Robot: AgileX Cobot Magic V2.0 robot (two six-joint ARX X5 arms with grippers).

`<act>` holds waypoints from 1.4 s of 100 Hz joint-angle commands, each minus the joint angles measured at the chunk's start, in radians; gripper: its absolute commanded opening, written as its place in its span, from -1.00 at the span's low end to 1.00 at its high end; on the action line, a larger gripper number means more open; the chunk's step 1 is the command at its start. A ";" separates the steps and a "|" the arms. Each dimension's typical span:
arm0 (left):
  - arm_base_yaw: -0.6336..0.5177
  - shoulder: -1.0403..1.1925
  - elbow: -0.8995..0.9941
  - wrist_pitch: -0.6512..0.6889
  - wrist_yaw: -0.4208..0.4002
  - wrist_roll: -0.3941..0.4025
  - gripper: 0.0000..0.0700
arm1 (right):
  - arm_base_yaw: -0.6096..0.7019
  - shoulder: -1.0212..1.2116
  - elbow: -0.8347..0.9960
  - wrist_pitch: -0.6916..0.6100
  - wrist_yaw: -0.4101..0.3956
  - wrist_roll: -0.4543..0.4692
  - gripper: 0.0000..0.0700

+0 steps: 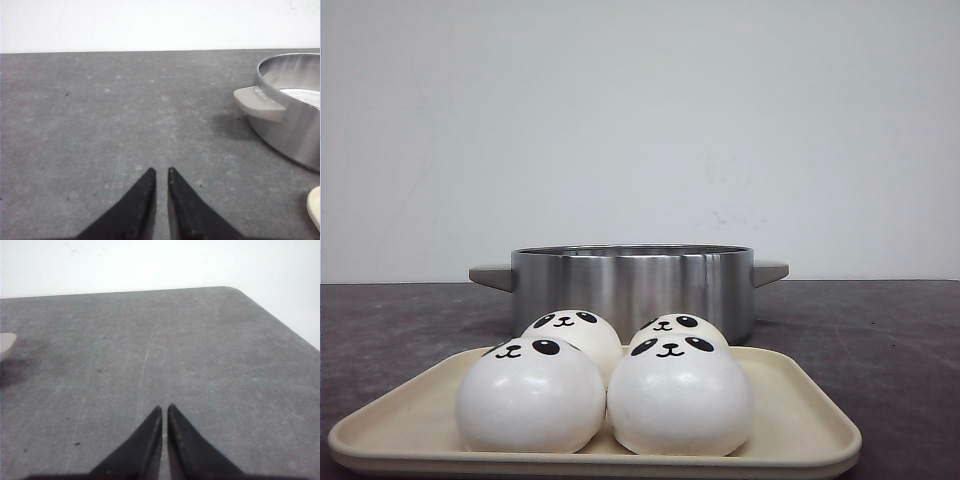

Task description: Steam buns

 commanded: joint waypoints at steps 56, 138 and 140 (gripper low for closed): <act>-0.002 0.003 0.008 -0.007 0.003 -0.208 -1.00 | -0.002 -0.001 -0.004 0.066 0.000 0.145 -0.97; -0.002 0.360 0.631 -0.197 0.201 -0.193 -0.99 | -0.002 0.120 0.439 0.000 -0.388 0.169 -0.99; -0.002 0.389 0.664 -0.211 0.206 -0.186 -0.99 | -0.002 0.135 0.471 -0.029 -0.386 0.151 -0.99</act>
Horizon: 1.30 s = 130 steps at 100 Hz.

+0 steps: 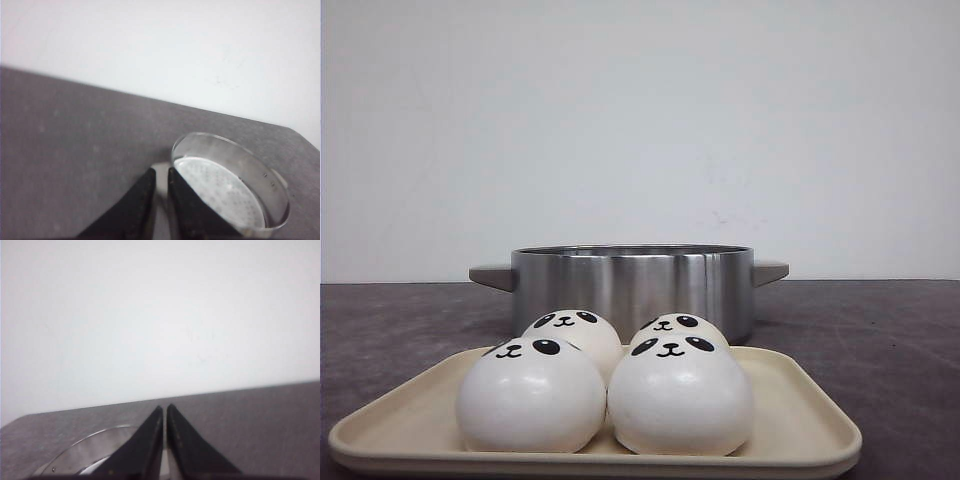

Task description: Steam buns

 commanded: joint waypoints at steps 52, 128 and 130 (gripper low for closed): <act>-0.002 0.314 0.343 -0.153 0.238 0.042 0.94 | -0.001 0.161 0.336 -0.248 -0.121 -0.088 1.00; -0.105 0.282 0.343 -0.225 0.298 0.167 0.92 | 0.732 0.674 0.435 -0.280 0.226 -0.109 1.00; -0.108 0.282 0.343 -0.225 0.298 0.168 0.92 | 0.770 0.696 0.449 -0.308 0.263 -0.096 1.00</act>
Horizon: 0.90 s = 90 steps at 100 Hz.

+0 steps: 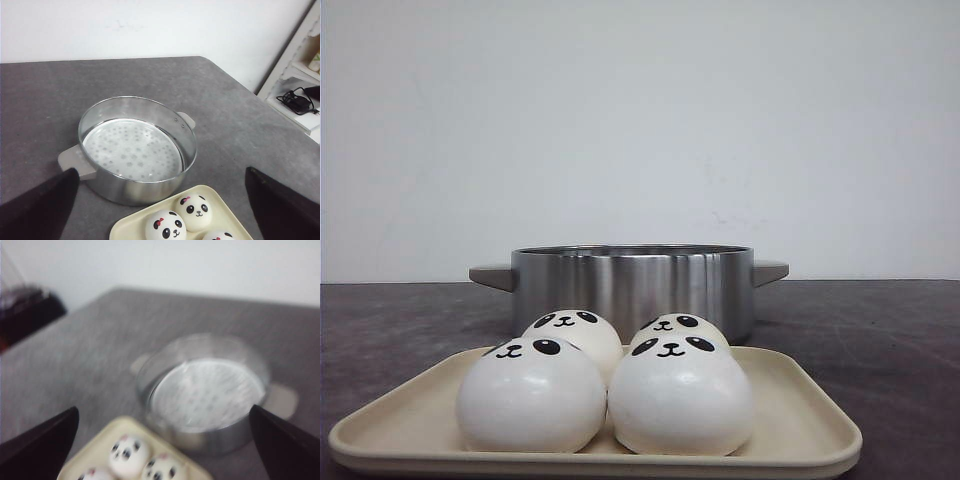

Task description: Steam buns

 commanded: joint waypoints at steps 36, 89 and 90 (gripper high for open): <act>-0.068 -0.016 0.016 -0.015 -0.047 0.023 0.92 | 0.363 0.533 0.362 -0.396 0.268 0.296 0.90; -0.130 -0.056 0.016 -0.033 -0.058 0.019 0.92 | 0.241 0.947 0.369 -0.312 0.134 0.322 0.72; -0.130 -0.056 0.016 -0.033 -0.058 0.020 0.92 | 0.241 0.951 0.369 -0.310 0.134 0.322 0.72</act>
